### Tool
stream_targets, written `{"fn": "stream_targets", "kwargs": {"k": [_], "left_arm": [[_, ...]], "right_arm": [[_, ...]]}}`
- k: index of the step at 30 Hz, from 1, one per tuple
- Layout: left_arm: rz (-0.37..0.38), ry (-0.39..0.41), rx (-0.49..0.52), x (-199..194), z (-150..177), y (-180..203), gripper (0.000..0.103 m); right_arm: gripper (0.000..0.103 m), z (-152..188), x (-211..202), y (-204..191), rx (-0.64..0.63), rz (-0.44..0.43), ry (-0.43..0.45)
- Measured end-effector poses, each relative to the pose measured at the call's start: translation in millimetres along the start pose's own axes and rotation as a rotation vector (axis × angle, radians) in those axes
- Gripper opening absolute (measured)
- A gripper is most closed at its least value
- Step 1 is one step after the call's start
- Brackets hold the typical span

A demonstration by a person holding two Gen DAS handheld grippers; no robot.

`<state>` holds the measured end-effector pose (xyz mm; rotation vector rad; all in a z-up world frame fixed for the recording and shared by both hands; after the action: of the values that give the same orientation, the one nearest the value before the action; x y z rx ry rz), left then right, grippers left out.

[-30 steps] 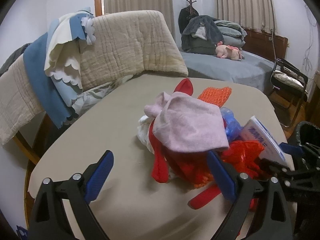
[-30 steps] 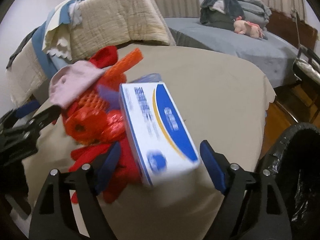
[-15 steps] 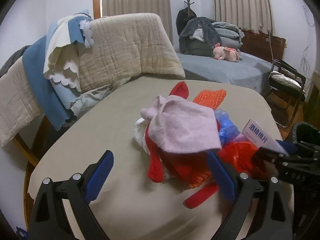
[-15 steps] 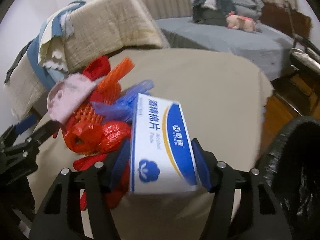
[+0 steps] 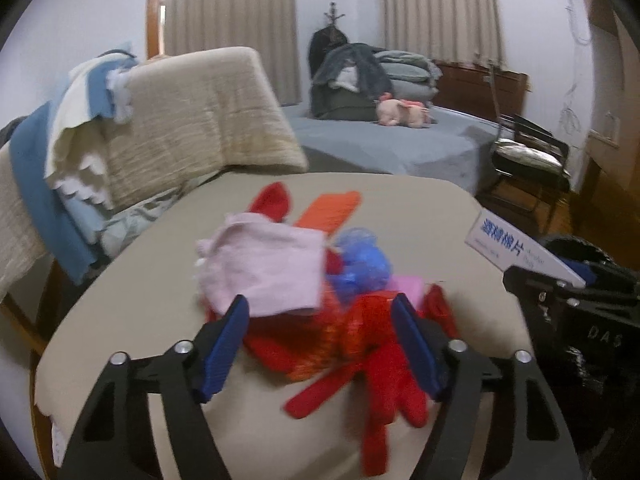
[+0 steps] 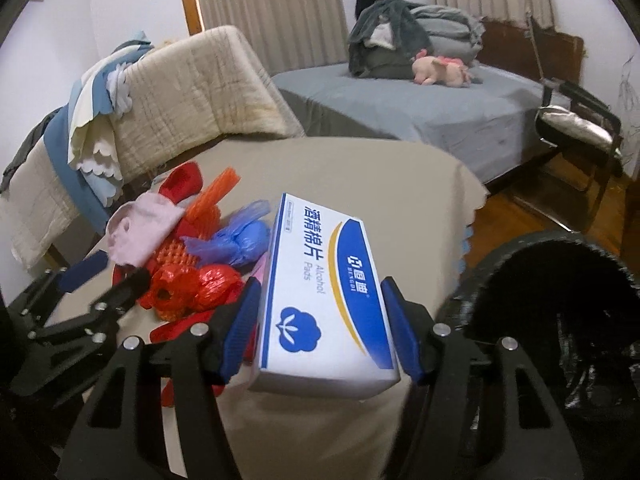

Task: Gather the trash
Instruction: 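Carry the box to the bin with the right gripper while the left gripper grasps the red plastic bag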

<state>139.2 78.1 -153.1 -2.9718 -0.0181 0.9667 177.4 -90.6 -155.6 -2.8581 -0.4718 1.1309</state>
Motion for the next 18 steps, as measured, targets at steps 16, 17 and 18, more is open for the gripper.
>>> {"fn": "stream_targets", "kwargs": {"k": [16, 17, 18], "left_arm": [[-0.012, 0.008, 0.108, 11, 13, 41, 0.051], [-0.007, 0.009, 0.108, 10, 12, 42, 0.051], [0.000, 0.010, 0.105, 9, 12, 44, 0.051]], "right_arm": [[0.059, 3, -15, 27, 0.040, 0.030, 0.021], [0.059, 4, -15, 27, 0.040, 0.031, 0.022], [0.059, 4, -15, 27, 0.040, 0.032, 0.021]]}}
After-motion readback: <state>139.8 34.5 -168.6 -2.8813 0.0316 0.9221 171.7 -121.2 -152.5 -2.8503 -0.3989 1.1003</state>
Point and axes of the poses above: each gripper's, at about its wrist camera, not at the fingertips, and x roughly the way its jaws point, y to its right, z to its underside, the point moved 6 cm from there along x, roughly the way its jaws point
